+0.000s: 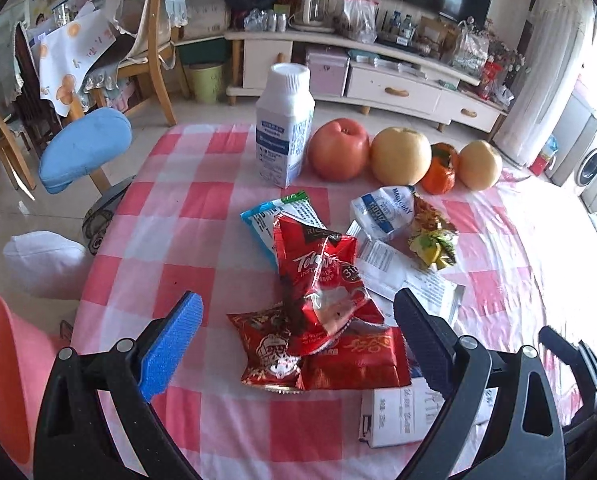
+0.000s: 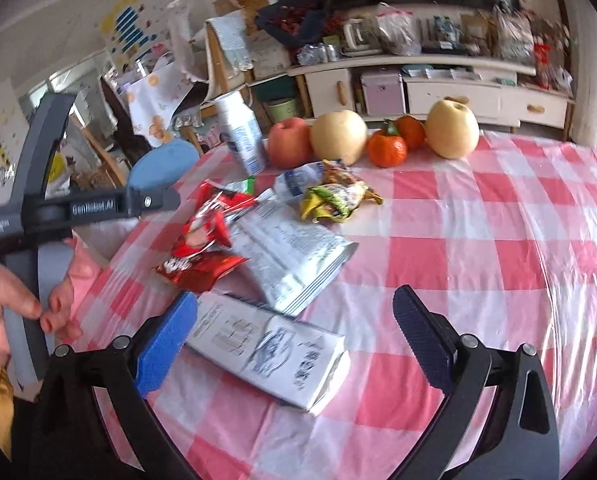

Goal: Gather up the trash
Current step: 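Grasp the red Tahini packet with the left tool while the right tool approaches the yellow-green snack bag, then grasp the yellow-green snack bag with the right tool while the left tool lifts the red packet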

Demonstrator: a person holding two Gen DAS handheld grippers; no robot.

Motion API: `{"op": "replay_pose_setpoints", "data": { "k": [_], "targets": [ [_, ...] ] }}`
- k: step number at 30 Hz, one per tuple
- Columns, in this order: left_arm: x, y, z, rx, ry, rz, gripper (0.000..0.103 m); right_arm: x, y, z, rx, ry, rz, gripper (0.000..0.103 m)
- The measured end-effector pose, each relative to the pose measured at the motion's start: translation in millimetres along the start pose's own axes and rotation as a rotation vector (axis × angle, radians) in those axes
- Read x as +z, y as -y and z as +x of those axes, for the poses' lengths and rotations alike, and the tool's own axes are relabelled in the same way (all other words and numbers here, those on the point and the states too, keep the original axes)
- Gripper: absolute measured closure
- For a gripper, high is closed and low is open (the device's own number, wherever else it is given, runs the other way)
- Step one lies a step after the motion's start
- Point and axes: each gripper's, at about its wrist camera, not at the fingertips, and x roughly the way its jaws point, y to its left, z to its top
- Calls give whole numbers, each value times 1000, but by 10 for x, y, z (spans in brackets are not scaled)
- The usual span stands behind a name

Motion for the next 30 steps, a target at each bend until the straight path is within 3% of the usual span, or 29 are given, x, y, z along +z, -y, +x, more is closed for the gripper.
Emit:
{"op": "replay_pose_setpoints", "data": {
  "k": [4, 7, 17, 23, 26, 27, 30],
  "targets": [
    [48, 22, 139, 8, -24, -4, 10, 51, 113, 102, -6, -13, 26, 4],
    [71, 38, 228, 11, -43, -6, 20, 89, 153, 214, 1, -25, 38, 4],
    [97, 110, 447, 23, -77, -1, 23, 276, 329, 496, 71, -34, 117, 4],
    [113, 98, 479, 20, -67, -8, 29, 407, 548, 687, 118, -39, 216, 5],
    [122, 97, 496, -1, -69, -26, 36, 480, 579, 739, 150, -35, 229, 14],
    [120, 95, 501, -6, -70, -30, 38, 500, 586, 760, 159, -37, 233, 21],
    [116, 95, 526, -20, -76, -44, 44, 554, 626, 828, 169, -46, 245, 24]
  ]
}}
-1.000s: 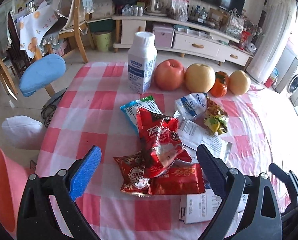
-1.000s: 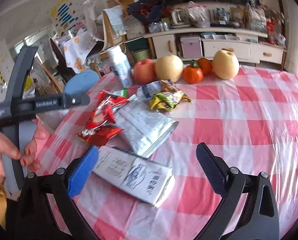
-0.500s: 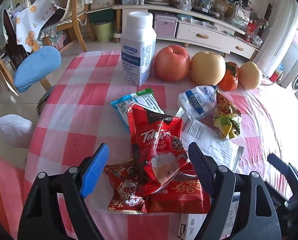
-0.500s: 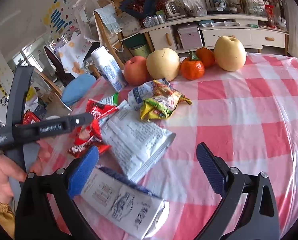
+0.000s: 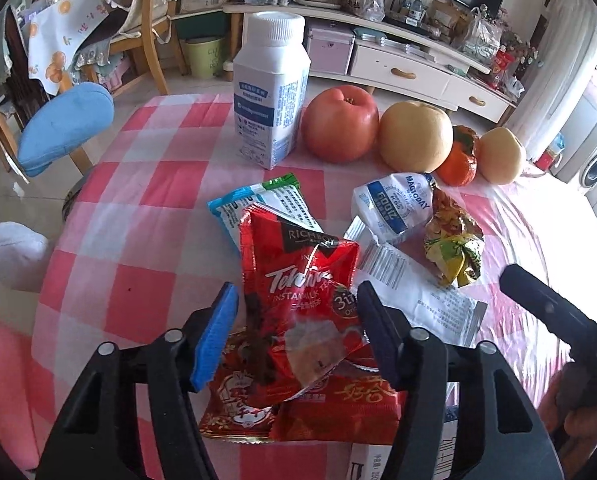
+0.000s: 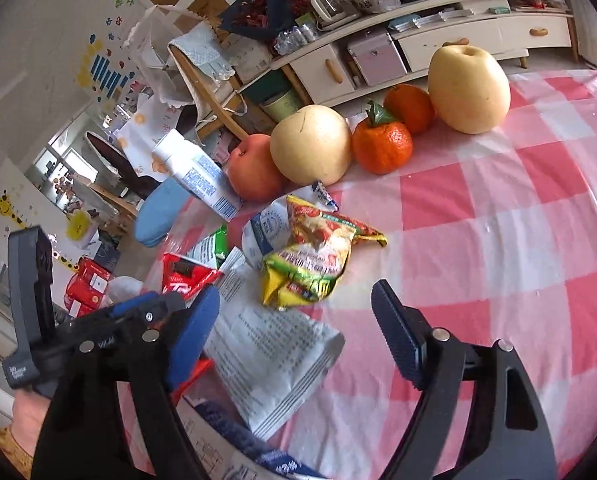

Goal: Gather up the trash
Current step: 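Grasp the yellow-green snack bag with the right tool while the left tool lifts the red packet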

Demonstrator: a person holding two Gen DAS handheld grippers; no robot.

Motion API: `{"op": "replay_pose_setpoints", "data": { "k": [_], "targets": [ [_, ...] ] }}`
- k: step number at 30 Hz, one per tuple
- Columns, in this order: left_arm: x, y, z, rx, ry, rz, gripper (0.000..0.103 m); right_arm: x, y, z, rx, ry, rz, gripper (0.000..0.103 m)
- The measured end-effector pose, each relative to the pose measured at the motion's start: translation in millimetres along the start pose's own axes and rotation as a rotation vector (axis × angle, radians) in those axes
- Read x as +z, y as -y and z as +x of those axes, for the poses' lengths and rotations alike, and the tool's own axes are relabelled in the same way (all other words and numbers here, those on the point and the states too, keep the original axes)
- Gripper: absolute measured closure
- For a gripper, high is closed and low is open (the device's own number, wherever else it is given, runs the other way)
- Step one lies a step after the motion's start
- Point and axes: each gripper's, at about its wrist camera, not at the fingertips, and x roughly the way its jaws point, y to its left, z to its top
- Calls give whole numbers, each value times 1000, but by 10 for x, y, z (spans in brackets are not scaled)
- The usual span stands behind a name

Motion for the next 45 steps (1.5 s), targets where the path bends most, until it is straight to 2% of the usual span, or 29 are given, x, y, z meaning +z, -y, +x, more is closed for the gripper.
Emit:
{"op": "replay_pose_setpoints", "data": {
  "k": [8, 12, 15, 16, 24, 27, 29, 30, 31, 34, 40, 41, 42, 45],
  "targets": [
    [-15, -9, 14, 1, 6, -17, 46, 129, 77, 132, 11, -15, 38, 24],
    [-16, -33, 3, -7, 11, -31, 47, 145, 49, 243, -29, -27, 3, 39],
    [-18, -47, -8, -12, 14, -33, 48, 144, 15, 327, -27, -36, -23, 41],
    [-17, -53, -15, -28, 15, -37, 58, 140, -4, 336, -27, -36, -35, 43],
    [-13, -75, -37, -41, 19, -38, 60, 104, -25, 340, -8, -34, -67, 52],
    [-14, -70, -38, -16, 20, -7, 55, 96, -59, 336, -13, -28, -86, 55],
    [-15, -71, -31, 21, 19, 24, 47, 82, -77, 325, -24, -23, -106, 59],
    [-22, -78, -32, 36, 20, 30, 34, 79, -78, 321, -27, -21, -112, 61],
    [-23, -91, -32, 58, 23, 35, 26, 75, -73, 311, -29, -19, -115, 61],
    [-34, -117, 1, 55, 14, 51, 21, 88, -58, 286, -38, -11, -114, 64],
    [-124, 11, 132, 38, -48, 112, 22, 111, -57, 173, -35, 20, -109, 66],
    [-130, 22, 133, 33, -49, 114, 24, 110, -71, 155, -33, 24, -113, 66],
    [-135, 21, 136, 24, -50, 110, 35, 103, -91, 145, -31, 27, -117, 66],
    [-134, -9, 123, 3, -47, 82, 42, 80, -150, 108, -21, 31, -131, 66]
  ]
}}
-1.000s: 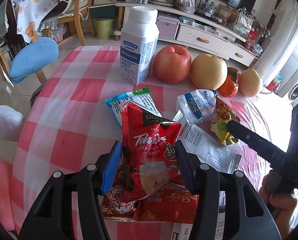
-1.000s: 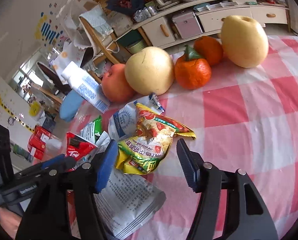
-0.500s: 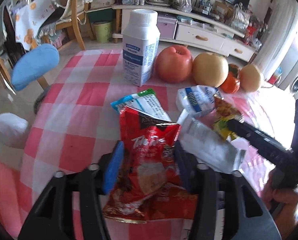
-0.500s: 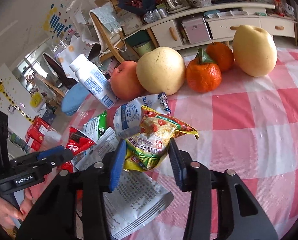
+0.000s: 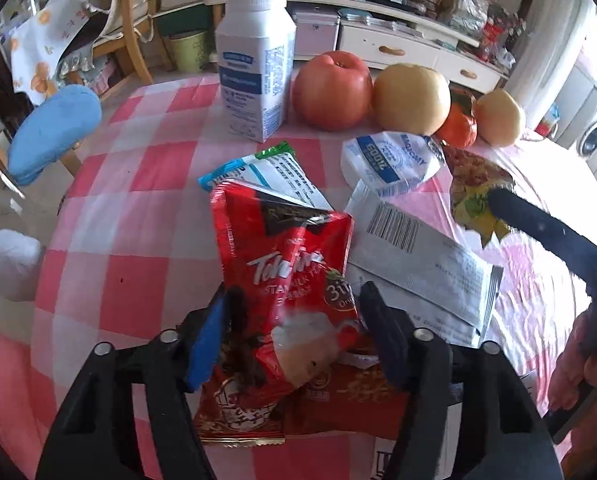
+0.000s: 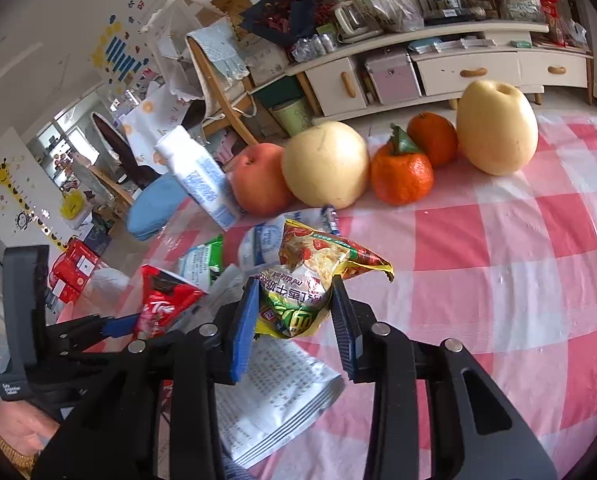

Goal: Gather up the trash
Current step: 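Grasp the yellow-green snack bag with the right tool while the left tool lifts the red packet, then carry both packets over the pink basin and open both tools to drop them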

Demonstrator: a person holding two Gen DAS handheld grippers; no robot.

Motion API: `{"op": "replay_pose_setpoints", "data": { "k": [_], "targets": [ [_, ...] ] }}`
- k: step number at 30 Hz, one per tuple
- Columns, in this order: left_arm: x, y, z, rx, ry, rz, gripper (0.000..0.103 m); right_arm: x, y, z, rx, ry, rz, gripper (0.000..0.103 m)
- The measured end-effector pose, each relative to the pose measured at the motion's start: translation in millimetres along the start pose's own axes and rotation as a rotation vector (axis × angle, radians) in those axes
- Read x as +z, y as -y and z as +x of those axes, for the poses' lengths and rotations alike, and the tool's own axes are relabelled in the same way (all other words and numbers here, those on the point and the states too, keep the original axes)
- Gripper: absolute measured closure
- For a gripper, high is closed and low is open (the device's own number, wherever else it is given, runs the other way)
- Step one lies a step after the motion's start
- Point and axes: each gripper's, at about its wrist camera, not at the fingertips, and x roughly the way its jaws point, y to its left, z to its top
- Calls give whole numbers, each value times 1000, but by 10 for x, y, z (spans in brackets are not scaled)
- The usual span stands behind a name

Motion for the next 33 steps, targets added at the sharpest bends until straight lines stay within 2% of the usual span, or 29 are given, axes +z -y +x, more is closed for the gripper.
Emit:
{"op": "replay_pose_setpoints", "data": {
  "k": [6, 13, 23, 33],
  "targets": [
    [-22, -47, -37, -12, 1, -23, 48, -31, -163, -66, 20, 10, -43, 66],
    [-66, -164, -145, -35, 8, -64, 50, -103, -284, -135, 24, 14, -74, 66],
    [-113, -302, -459, -78, 68, -90, 51, -256, -501, -277, 27, 21, -117, 67],
    [-260, -527, -817, -69, 123, -112, 51, -375, -692, -407, 39, 35, -120, 67]
  ]
}}
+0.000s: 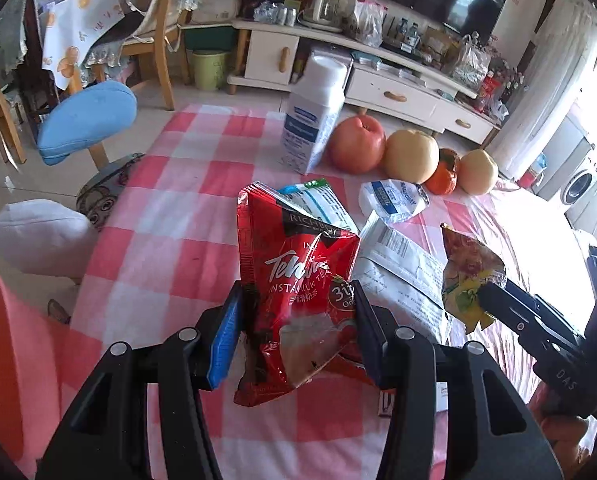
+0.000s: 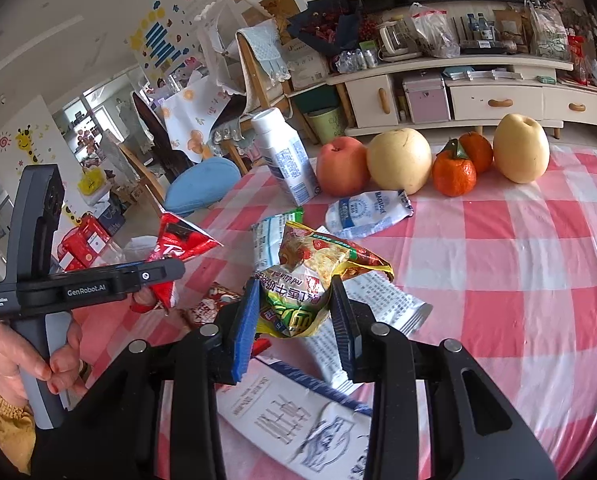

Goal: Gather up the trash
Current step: 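Carry both packets over the pink basin and open both tools to drop them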

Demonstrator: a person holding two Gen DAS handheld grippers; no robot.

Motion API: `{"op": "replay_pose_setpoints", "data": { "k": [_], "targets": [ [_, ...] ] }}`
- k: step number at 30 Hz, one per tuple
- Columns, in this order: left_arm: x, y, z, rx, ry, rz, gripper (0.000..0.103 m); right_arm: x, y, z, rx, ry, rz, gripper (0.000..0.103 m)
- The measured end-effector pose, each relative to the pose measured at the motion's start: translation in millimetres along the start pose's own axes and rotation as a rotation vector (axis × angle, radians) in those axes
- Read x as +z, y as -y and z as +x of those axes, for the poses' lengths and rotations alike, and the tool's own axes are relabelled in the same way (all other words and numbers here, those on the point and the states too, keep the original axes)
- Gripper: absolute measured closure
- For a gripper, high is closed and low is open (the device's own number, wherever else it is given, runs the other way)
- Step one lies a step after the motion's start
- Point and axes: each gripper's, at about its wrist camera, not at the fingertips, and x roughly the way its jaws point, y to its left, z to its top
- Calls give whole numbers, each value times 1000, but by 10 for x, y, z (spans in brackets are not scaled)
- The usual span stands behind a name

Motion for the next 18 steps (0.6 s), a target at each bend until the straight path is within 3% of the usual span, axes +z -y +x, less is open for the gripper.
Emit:
{"op": "replay_pose_setpoints", "data": {
  "k": [9, 18],
  "targets": [
    [-35, -263, -356, 36, 69, -7, 51, -161, -337, -48, 10, 5, -20, 67],
    [-106, -753, -655, 62, 123, -73, 51, -331, -931, -11, 35, -12, -105, 67]
  ]
}}
